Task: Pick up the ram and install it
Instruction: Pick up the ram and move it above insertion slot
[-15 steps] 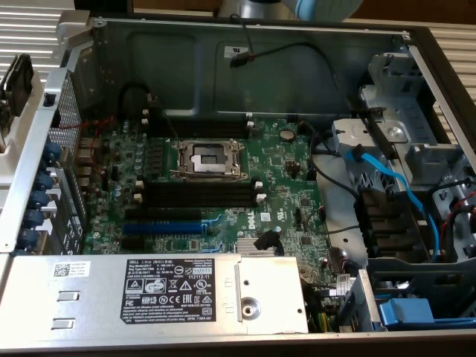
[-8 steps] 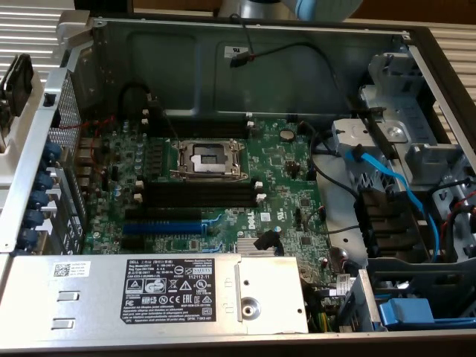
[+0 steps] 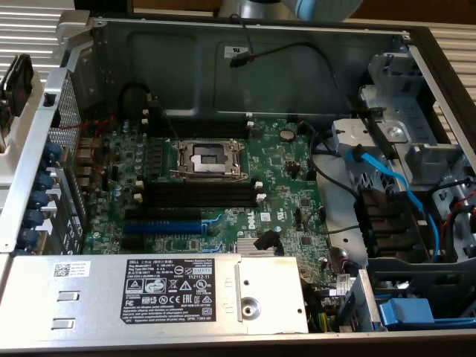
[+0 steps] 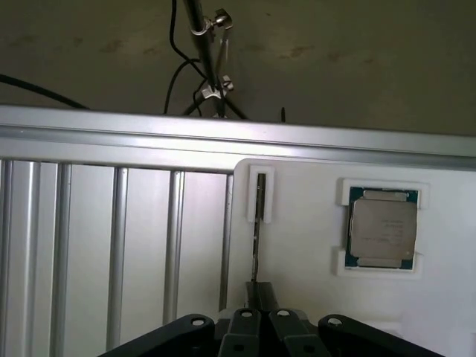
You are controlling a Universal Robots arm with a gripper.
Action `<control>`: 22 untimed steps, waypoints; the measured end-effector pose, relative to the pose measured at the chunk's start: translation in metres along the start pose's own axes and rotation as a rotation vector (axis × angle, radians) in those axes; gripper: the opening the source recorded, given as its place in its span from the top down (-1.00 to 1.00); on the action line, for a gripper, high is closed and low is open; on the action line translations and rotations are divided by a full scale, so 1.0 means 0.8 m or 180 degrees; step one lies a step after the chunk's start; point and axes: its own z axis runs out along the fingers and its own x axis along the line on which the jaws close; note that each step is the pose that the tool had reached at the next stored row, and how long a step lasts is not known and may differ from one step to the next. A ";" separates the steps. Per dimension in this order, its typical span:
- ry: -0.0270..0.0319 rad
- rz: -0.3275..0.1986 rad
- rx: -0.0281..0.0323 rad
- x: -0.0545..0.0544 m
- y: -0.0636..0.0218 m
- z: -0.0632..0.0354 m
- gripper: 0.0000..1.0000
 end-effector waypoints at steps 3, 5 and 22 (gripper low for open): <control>0.0000 0.0000 0.0000 0.000 0.000 0.000 0.66; 0.0000 0.0000 0.0000 0.000 0.000 0.000 0.51; 0.0000 0.0000 -0.0006 0.000 -0.001 0.009 0.51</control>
